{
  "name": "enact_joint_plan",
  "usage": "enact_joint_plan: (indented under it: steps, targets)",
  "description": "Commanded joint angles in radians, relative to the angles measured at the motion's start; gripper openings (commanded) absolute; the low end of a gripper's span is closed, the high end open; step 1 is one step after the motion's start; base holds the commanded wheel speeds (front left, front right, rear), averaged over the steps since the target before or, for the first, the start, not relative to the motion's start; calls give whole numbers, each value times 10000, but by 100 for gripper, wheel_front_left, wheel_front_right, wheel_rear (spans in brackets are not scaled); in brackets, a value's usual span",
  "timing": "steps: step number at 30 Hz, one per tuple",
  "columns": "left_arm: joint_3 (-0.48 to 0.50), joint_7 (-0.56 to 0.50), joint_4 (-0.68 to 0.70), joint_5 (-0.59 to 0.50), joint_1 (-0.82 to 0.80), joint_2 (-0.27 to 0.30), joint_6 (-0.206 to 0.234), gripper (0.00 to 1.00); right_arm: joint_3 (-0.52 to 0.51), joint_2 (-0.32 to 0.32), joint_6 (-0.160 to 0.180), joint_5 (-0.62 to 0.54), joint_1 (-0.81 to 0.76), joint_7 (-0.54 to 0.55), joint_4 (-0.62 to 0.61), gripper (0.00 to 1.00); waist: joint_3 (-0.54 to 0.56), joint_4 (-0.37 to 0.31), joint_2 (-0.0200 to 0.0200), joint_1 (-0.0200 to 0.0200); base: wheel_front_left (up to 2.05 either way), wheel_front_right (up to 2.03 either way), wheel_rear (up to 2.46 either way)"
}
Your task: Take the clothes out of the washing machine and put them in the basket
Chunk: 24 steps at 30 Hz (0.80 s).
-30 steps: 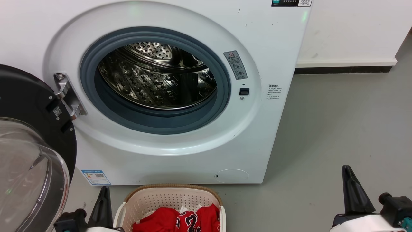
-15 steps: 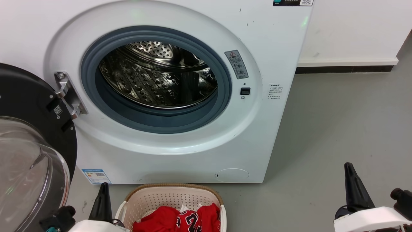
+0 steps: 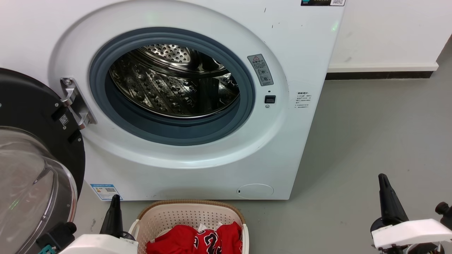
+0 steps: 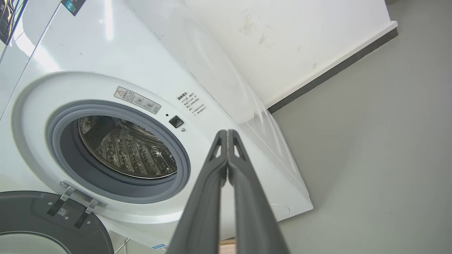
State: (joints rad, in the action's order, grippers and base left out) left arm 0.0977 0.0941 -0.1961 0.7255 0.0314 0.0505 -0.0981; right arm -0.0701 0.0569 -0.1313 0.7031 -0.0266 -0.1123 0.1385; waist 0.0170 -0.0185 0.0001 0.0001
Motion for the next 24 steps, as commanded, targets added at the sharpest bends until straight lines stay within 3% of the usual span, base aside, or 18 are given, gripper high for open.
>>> enact_joint_plan:
  steps: [1, 24]
  targets:
    - [24, -101, 73, 439, -303, 19, -66, 0, -11, 77, 2, 471, 309, 104, -42, 0, -5, 5, -1, -1, 0, 0, 0]
    - [84, -808, -119, 3386, -723, 12, -160, 0, -85, 94, 3, 3558, 696, 800, 342, 0, -58, 54, -1, -1, 0, 0, 0]
